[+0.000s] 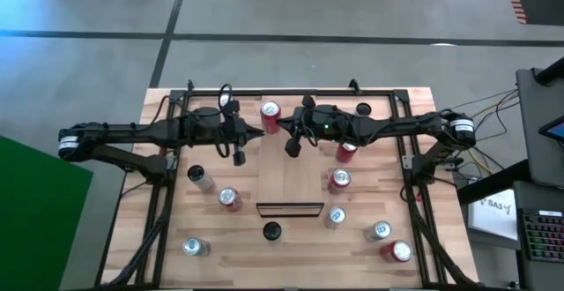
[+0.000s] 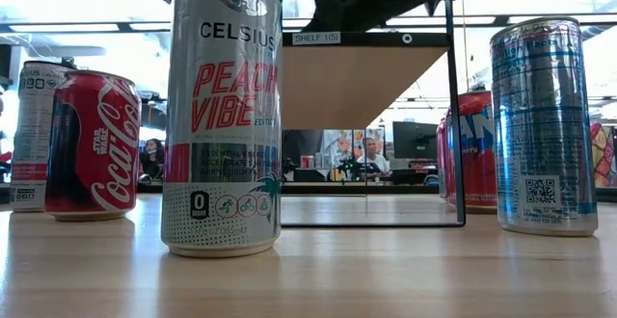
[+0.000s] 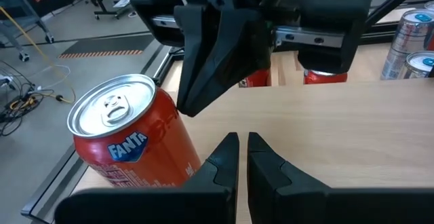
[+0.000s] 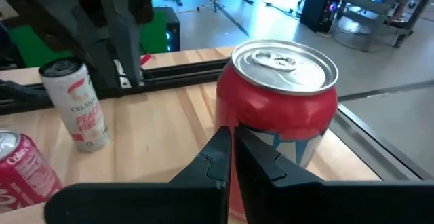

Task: Place canned beverage on shelf
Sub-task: Put the top left orange soda can on the shelf

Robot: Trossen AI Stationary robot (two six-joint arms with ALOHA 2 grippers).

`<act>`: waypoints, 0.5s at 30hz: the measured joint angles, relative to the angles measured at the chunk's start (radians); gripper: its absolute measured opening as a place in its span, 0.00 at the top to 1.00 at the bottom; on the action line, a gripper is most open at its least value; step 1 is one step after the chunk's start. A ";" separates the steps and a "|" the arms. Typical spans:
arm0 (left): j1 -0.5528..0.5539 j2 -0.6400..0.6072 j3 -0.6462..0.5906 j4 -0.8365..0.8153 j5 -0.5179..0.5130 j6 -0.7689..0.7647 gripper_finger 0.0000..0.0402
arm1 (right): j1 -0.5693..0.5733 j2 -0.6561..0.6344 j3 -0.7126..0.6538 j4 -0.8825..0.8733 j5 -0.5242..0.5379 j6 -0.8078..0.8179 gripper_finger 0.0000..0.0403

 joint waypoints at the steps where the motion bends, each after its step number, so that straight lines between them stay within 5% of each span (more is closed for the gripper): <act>1: 0.000 0.001 0.000 0.000 0.000 0.000 1.00 | -0.001 0.001 0.000 0.000 0.010 0.000 0.97; 15: 0.000 0.078 0.000 0.005 -0.078 -0.026 1.00 | -0.025 -0.004 -0.003 -0.006 0.077 -0.003 0.97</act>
